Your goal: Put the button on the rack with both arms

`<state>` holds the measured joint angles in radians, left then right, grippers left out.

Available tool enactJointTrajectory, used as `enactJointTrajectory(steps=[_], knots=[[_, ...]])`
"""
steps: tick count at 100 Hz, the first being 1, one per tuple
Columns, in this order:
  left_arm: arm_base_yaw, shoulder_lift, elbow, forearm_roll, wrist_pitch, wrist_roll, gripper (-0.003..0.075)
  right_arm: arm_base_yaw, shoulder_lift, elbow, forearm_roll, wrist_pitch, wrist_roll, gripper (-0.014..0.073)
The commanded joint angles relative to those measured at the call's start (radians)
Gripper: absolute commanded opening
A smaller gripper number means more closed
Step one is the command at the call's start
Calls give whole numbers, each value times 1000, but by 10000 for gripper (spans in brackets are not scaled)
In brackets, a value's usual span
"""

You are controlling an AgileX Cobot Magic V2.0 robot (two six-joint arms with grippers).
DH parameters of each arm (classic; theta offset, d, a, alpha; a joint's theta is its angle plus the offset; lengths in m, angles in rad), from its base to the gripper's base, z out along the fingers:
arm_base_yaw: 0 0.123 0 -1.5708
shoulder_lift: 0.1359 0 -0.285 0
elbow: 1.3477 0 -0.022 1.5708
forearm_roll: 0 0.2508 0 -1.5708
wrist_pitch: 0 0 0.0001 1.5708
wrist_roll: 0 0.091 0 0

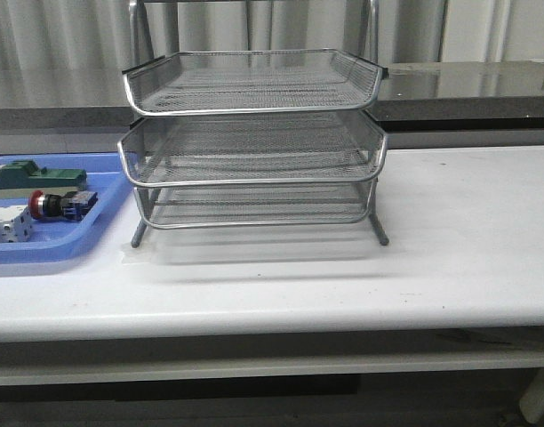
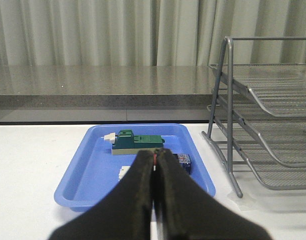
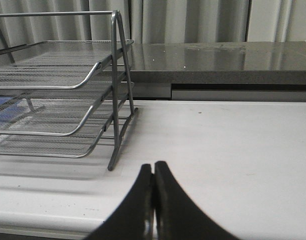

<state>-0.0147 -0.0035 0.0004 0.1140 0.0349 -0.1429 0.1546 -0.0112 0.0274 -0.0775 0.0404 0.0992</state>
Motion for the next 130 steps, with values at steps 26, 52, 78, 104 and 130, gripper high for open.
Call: enactJointTrajectory(steps=[26,52,78,104,130], knots=[[-7,-35,47,-5,-83,-8,-20,-5,-17,-17,-12,-83,-1,-66],[-7,-35,47,-5,-83,-8,-20,-5,-17,-17,-12,-83,-1,-66],[-7,-35,47,-5,-83,-8,-20,-5,-16,-17,-13,-84,-1,-66],[-7,-35,47,-5,-83,-8,-20,-5,-16,-23,-11,-193,-1,-66],[-7,-35,47,-5,-83,-8,-20,-5,29,-188,21,48,-1,-66]])
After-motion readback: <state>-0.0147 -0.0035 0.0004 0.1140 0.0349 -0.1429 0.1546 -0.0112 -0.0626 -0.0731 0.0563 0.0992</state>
